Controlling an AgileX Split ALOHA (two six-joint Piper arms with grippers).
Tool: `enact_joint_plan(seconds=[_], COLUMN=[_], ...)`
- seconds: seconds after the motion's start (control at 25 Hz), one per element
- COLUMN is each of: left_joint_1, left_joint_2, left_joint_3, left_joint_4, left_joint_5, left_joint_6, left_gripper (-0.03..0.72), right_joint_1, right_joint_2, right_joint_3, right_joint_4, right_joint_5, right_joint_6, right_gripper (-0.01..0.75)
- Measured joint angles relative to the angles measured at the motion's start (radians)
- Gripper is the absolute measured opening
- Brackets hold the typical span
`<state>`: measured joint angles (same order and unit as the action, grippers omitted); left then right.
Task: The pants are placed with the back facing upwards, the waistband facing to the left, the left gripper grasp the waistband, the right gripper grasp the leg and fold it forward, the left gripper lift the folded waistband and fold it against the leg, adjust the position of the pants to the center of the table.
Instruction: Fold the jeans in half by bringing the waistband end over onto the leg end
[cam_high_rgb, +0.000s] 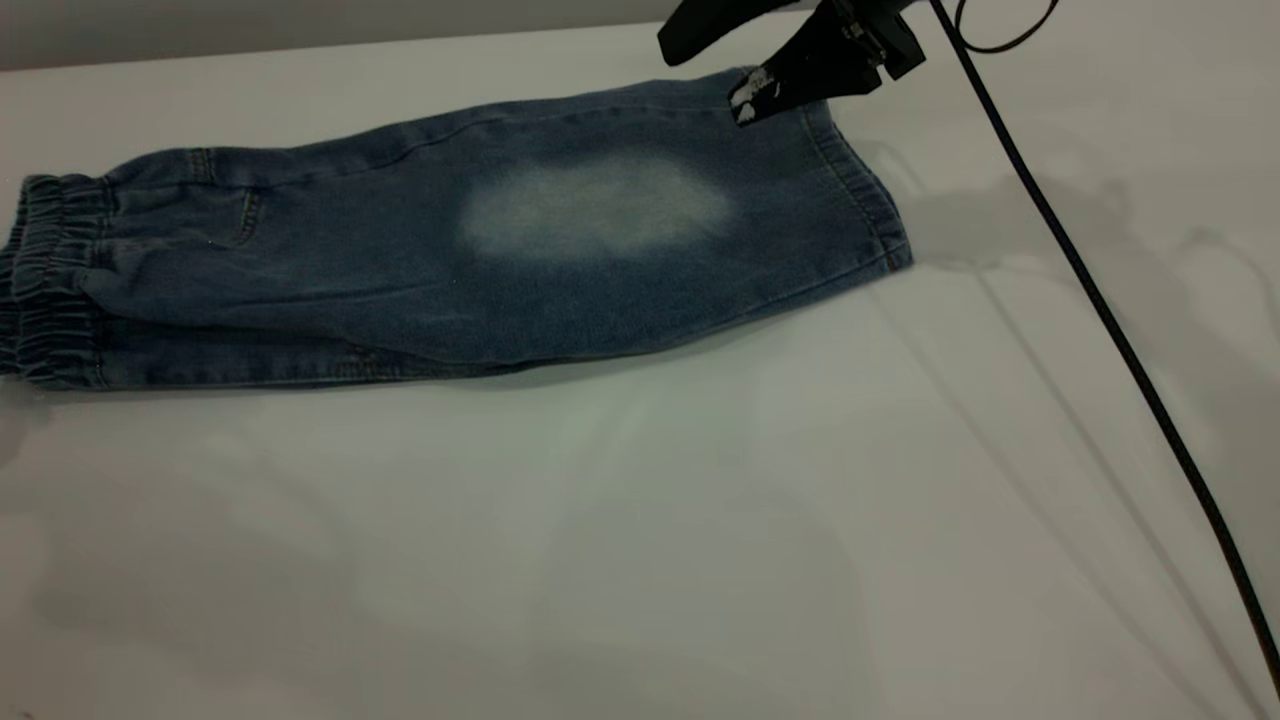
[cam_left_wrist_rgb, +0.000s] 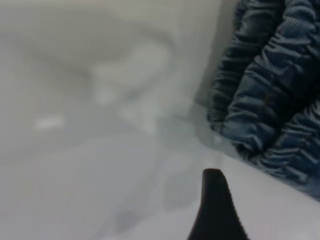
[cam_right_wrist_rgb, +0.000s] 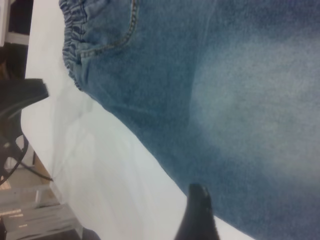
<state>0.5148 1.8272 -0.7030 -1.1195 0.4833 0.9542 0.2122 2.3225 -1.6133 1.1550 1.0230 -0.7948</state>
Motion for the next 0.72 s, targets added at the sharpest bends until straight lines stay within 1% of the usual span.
enact_joint_plan(seconds=[0.08,0.16,0.28,0.36,0.56,0.64,0.72], left_joint_1=[0.013,0.014,0.014,0.014,0.012,0.011,0.011], left_joint_2=[0.022,0.021,0.038,0.056,0.086,0.086,0.086], left_joint_3=[-0.020,-0.020,-0.020,-0.020,-0.019,-0.019,-0.019], left_joint_4=[-0.003,-0.005,0.000,0.013,0.016,0.014,0.001], left_joint_5=[0.025,0.024,-0.004,0.004,-0.056,-0.074,-0.068], left_joint_6=[0.000,0.000,0.010,0.028,0.045,0.045,0.045], left_gripper=[0.442,0.457,0.494,0.526,0.615,0.633,0.637], right_joint_1=[0.001,0.000,0.000,0.000,0.000,0.000,0.000], right_joint_2=[0.000,0.000,0.000,0.000,0.000,0.000,0.000], right_joint_3=[0.000,0.000,0.000,0.000,0.000,0.000,0.000], right_joint_4=[0.000,0.000,0.000,-0.001,-0.002,-0.002,-0.003], right_joint_5=[0.000,0.000,0.000,0.000,0.000,0.000,0.000], right_joint_6=[0.000,0.001,0.001,0.000,0.000,0.000,0.000], right_gripper=[0.477,0.477,0.477,0.477,0.477,0.477,0.477])
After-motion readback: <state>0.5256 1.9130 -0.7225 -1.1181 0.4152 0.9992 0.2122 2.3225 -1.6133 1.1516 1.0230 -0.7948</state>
